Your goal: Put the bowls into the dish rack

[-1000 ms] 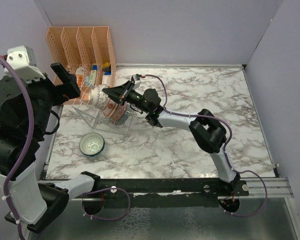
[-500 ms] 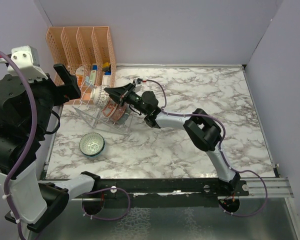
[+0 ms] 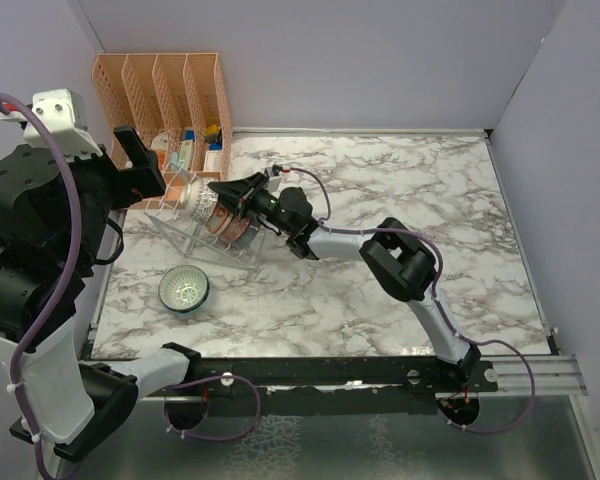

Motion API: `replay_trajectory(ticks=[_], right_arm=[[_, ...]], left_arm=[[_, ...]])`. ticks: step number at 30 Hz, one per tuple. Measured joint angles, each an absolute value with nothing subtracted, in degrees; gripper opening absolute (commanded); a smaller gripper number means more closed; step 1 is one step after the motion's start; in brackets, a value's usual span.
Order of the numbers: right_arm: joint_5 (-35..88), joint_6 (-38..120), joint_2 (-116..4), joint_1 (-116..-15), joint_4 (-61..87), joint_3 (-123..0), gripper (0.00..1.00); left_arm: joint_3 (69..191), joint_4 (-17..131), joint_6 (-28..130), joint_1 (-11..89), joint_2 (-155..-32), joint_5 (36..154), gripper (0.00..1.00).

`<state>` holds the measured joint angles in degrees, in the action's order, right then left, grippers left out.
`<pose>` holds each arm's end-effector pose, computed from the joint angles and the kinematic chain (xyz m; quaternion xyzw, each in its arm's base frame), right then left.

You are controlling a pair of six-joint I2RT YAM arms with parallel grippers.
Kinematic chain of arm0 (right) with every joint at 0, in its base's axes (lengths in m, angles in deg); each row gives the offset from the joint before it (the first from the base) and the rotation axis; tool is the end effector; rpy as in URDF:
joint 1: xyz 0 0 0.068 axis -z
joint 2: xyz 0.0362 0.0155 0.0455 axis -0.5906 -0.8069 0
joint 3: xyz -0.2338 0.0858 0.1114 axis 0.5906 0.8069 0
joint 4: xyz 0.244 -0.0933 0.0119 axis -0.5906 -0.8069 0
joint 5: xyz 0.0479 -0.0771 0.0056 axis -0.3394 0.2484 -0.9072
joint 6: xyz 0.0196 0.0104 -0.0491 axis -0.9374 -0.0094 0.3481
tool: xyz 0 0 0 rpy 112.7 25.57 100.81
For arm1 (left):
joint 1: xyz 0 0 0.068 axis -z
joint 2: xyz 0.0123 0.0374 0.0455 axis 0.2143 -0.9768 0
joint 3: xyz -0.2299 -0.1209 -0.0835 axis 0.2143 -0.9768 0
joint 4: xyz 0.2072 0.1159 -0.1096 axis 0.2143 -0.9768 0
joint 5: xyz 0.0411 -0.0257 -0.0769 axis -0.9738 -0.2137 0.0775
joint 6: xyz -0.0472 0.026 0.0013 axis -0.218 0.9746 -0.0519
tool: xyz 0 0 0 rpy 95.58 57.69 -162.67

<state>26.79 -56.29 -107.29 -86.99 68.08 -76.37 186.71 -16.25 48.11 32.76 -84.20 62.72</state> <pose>0.3295 0.4109 0.2129 0.2372 0.5815 0.7675 0.1284 0.0751 -0.0123 0.5847 -0.0974 0.7453 -0.0382 0.6585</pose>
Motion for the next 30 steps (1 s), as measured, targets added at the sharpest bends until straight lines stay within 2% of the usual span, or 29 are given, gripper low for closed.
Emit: replay_trajectory(ticks=[9, 30], right_arm=[[26.94, -54.74, -107.13, -86.68, 64.56, -75.13, 0.27], [26.09, -50.58, -98.50, -85.68, 56.15, -67.24, 0.35]], left_arm=[[186.52, -16.25, 48.09, 32.76, -84.46, 62.72, 0.99], [185.25, -14.81, 47.77, 32.78, -84.79, 62.74, 0.99]])
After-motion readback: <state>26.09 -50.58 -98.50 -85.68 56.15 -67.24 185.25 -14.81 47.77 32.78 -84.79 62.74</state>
